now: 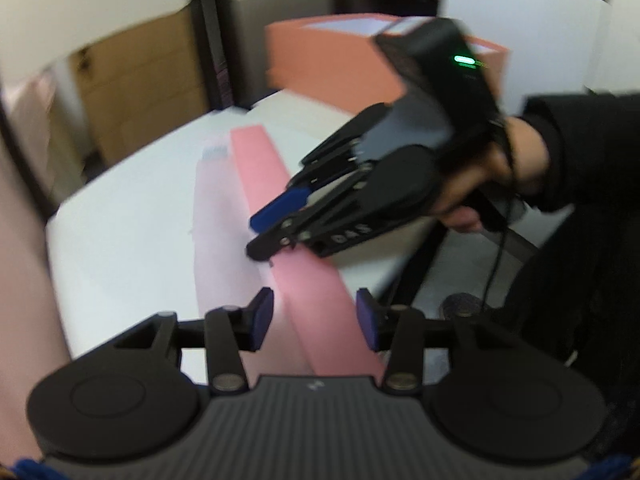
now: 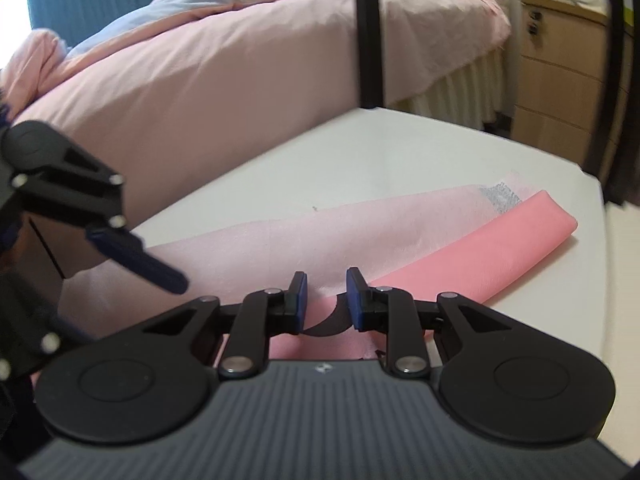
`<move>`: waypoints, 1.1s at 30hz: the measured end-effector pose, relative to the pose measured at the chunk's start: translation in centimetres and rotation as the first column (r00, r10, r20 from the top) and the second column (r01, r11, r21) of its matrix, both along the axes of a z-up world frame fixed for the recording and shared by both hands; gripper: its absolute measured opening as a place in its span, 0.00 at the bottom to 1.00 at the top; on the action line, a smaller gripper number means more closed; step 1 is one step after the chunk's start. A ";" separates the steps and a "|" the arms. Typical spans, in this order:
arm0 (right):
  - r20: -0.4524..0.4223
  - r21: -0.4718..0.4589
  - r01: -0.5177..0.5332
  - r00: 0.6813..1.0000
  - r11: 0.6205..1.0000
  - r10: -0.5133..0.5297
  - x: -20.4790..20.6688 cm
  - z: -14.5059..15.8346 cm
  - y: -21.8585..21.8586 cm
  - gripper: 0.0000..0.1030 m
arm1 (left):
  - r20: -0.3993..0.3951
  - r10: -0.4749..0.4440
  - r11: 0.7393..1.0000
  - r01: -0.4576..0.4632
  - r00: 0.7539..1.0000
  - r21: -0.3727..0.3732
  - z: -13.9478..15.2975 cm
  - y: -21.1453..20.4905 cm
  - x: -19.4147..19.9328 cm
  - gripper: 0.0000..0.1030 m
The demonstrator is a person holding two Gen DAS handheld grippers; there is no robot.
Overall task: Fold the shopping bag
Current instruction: 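Press the rolled pink strip flat with the right tool while the left tool holds it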
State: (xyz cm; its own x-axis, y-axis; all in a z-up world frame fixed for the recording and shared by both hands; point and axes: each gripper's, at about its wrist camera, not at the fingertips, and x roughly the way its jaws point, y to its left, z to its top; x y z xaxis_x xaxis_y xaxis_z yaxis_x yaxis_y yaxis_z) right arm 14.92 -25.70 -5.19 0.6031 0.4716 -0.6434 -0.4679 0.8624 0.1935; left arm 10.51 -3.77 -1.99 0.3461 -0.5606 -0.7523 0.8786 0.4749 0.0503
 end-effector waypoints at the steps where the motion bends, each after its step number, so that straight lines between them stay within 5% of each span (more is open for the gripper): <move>1: -0.010 -0.004 0.022 1.000 1.000 -0.022 -0.4 0.1 -0.3 0.24 | 0.034 -0.032 0.999 0.032 0.999 0.006 0.1 -0.4 -1.1 0.47; 4: -0.040 -0.018 0.098 0.994 0.995 -0.098 -1.7 0.4 -1.2 0.24 | 0.172 -0.149 0.989 0.143 0.974 0.048 0.0 -1.7 -4.8 0.47; 8: -0.100 0.009 0.195 0.976 0.981 -0.193 -2.9 0.7 -2.0 0.24 | 0.318 -0.301 0.950 0.254 0.899 0.182 -1.9 -3.1 -9.2 0.48; 13: -0.128 0.013 0.229 0.966 0.973 -0.225 -3.5 0.8 -2.4 0.22 | 0.482 -0.460 0.870 0.270 0.745 0.412 -5.9 -3.6 -12.1 0.48; 18: -0.167 0.063 0.259 0.955 0.964 -0.246 -3.1 0.7 -3.2 0.21 | 0.553 -0.549 0.818 0.270 0.627 0.507 -7.7 -3.2 -13.2 0.46; 23: -0.182 0.077 0.263 0.952 0.962 -0.246 -2.8 0.6 -3.5 0.20 | 0.541 -0.549 0.808 0.237 0.637 0.540 -8.8 -3.0 -11.9 0.36; 28: -0.189 0.081 0.261 0.952 0.962 -0.242 -2.5 0.7 -3.7 0.20 | 0.572 -0.610 0.765 0.218 0.548 0.606 -10.0 -2.1 -12.3 0.36; 30: -0.192 0.083 0.260 0.952 0.962 -0.240 -2.4 0.7 -3.8 0.20 | 0.577 -0.640 0.743 0.218 0.506 0.633 -10.6 -1.9 -12.5 0.46; 33: -0.191 0.070 0.244 0.955 0.967 -0.227 -2.5 0.8 -3.7 0.20 | 0.575 -0.642 0.741 0.218 0.507 0.635 -10.7 -1.9 -12.5 0.47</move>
